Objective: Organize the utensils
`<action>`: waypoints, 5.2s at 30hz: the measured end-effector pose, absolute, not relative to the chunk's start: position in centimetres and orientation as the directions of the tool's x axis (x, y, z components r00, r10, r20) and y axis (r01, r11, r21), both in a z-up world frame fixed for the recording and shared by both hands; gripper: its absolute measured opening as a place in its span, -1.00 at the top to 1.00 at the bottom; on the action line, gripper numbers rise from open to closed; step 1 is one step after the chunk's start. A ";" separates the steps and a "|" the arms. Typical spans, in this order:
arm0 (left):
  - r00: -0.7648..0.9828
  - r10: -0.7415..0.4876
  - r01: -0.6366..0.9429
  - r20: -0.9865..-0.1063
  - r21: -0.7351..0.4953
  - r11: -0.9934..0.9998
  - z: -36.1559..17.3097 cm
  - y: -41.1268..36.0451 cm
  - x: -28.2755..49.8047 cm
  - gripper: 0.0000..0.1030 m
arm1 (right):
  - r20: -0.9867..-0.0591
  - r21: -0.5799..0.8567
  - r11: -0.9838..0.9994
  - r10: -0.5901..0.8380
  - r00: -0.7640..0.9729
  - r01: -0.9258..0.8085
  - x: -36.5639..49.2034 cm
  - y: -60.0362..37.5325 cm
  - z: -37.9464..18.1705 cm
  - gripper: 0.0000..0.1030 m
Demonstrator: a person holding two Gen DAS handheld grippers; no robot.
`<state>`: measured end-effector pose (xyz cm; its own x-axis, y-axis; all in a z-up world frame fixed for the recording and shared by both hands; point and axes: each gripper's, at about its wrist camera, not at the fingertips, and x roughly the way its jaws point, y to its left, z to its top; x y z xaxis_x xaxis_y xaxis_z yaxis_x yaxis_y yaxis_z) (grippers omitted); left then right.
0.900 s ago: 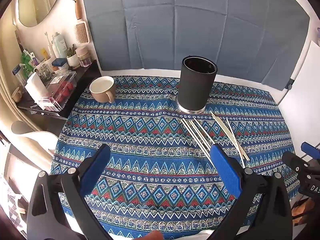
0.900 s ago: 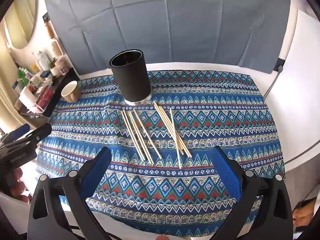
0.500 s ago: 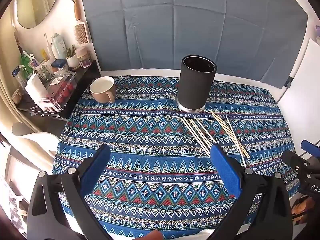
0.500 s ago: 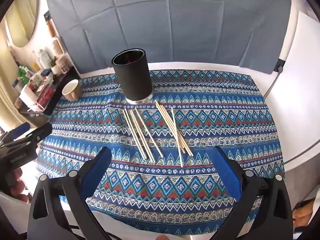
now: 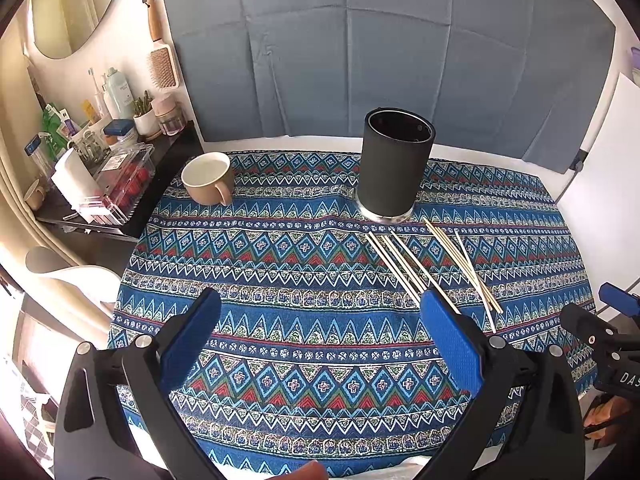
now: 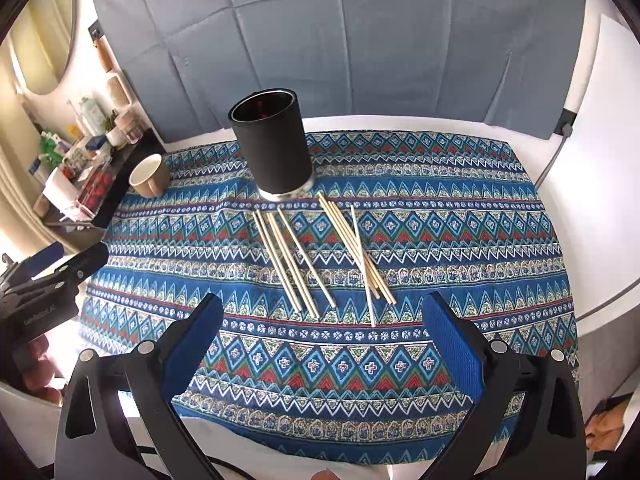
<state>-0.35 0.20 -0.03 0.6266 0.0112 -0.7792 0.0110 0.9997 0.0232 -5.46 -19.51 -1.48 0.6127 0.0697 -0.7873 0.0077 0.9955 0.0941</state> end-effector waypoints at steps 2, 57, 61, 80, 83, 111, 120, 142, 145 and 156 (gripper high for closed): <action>0.626 0.010 0.012 -0.780 0.022 1.000 -0.1 0.2 -0.4 -0.89 | -0.789 0.096 0.995 0.071 0.611 0.008 -5.4 -19.5 -1.6 -0.85; 0.565 -0.065 0.065 -0.822 -0.034 0.997 -1.4 -0.1 -0.5 -0.89 | -0.814 0.102 0.995 0.073 0.577 0.019 -6.0 -19.5 -2.4 -0.85; 0.558 -0.073 0.073 -0.826 -0.038 0.997 -1.5 -0.4 -0.3 -0.89 | -0.815 0.104 0.994 0.074 0.575 0.020 -5.8 -19.5 -2.5 -0.85; 0.500 -0.115 0.137 -0.858 -0.052 0.989 -2.1 -2.4 1.5 -0.89 | -0.843 0.173 0.983 0.119 0.525 0.055 -3.0 -22.0 -5.2 -0.85; 0.488 -0.121 0.141 -0.864 -0.059 0.988 -2.3 -2.7 1.9 -0.89 | -0.864 0.185 0.979 0.118 0.489 0.090 -2.1 -23.3 -7.2 -0.85; 0.307 -0.053 0.025 -0.950 -0.048 0.999 -10.3 -6.3 10.0 -0.89 | -0.919 0.113 0.993 0.122 0.376 -0.045 8.4 -27.3 -15.7 -0.82; 0.302 -0.020 -0.052 -0.953 -0.038 0.998 -13.2 -6.6 12.0 -0.89 | -0.924 0.036 0.993 0.076 0.375 -0.113 13.0 -26.8 -17.4 -0.63; 0.202 0.007 -0.240 -0.979 -0.042 0.970 -20.1 -6.8 15.0 -0.89 | -0.934 0.069 0.983 0.123 0.336 -0.168 18.4 -24.9 -19.3 -0.40; 0.200 0.016 -0.257 -0.980 -0.037 0.966 -20.5 -6.8 15.2 -0.89 | -0.931 0.055 0.982 0.116 0.347 -0.180 18.4 -24.3 -19.9 -0.28; 0.202 0.050 -0.323 -0.978 -0.018 0.946 -21.5 -5.9 15.7 -0.92 | -0.927 0.054 0.979 0.122 0.354 -0.195 18.2 -21.9 -20.1 0.10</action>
<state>15.71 -5.94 -21.50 0.2017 0.0503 -0.9782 -0.3233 0.9461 -0.0180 18.19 -21.88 -20.14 0.3538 0.1217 -0.9274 -0.1948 0.9793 0.0542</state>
